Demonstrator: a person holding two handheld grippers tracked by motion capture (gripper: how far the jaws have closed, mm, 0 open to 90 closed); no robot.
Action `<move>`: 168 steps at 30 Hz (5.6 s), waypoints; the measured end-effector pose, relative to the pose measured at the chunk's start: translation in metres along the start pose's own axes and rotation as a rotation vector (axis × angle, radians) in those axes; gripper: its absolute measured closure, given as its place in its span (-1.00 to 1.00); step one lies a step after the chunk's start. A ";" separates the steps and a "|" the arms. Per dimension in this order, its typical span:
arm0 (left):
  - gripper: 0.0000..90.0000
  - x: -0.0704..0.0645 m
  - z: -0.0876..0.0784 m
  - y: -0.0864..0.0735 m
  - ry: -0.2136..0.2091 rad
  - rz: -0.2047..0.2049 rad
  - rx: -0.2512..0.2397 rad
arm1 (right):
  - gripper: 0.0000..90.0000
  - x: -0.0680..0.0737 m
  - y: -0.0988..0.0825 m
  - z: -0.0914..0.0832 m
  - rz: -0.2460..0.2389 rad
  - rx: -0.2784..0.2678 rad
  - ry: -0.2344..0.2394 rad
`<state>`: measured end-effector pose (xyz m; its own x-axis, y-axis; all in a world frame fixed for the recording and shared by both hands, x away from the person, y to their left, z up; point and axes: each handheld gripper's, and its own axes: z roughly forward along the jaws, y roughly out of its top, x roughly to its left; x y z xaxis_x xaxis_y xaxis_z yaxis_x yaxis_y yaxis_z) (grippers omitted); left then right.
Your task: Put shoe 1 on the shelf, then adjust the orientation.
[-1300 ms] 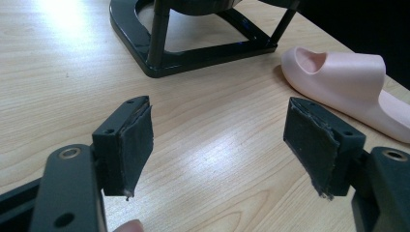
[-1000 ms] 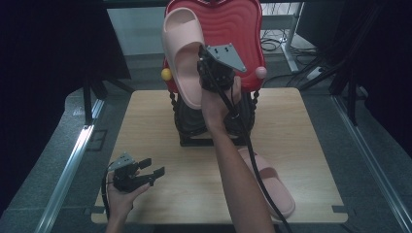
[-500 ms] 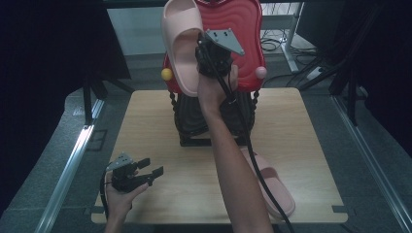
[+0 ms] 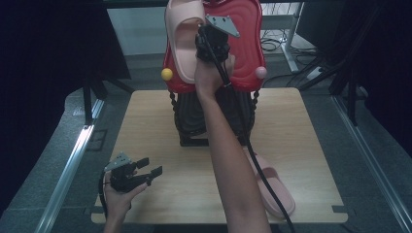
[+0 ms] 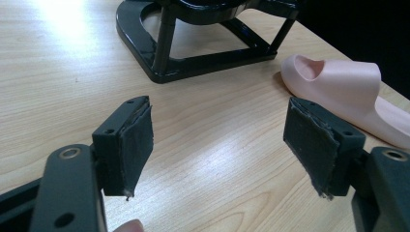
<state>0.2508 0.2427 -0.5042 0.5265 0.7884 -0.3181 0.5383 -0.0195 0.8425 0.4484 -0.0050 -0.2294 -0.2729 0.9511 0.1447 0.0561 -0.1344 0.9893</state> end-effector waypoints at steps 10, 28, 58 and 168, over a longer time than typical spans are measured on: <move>-0.42 0.001 0.002 -0.001 -0.001 -0.005 0.007 | 0.86 0.004 0.000 0.015 0.017 -0.003 -0.023; -0.42 -0.005 0.006 0.000 -0.009 0.008 0.013 | 0.29 0.001 -0.003 -0.002 0.024 0.029 0.081; -0.43 -0.014 0.011 0.001 0.007 0.040 0.028 | 0.29 -0.015 -0.044 -0.077 -0.009 0.055 0.241; -0.44 -0.018 0.025 -0.005 0.012 0.047 0.084 | 1.00 -0.194 -0.290 -0.285 -0.247 0.691 0.449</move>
<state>0.2553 0.2126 -0.5135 0.5445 0.7930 -0.2733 0.5670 -0.1080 0.8166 0.2116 -0.2295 -0.5399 -0.7000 0.7113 0.0635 0.4775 0.4001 0.7823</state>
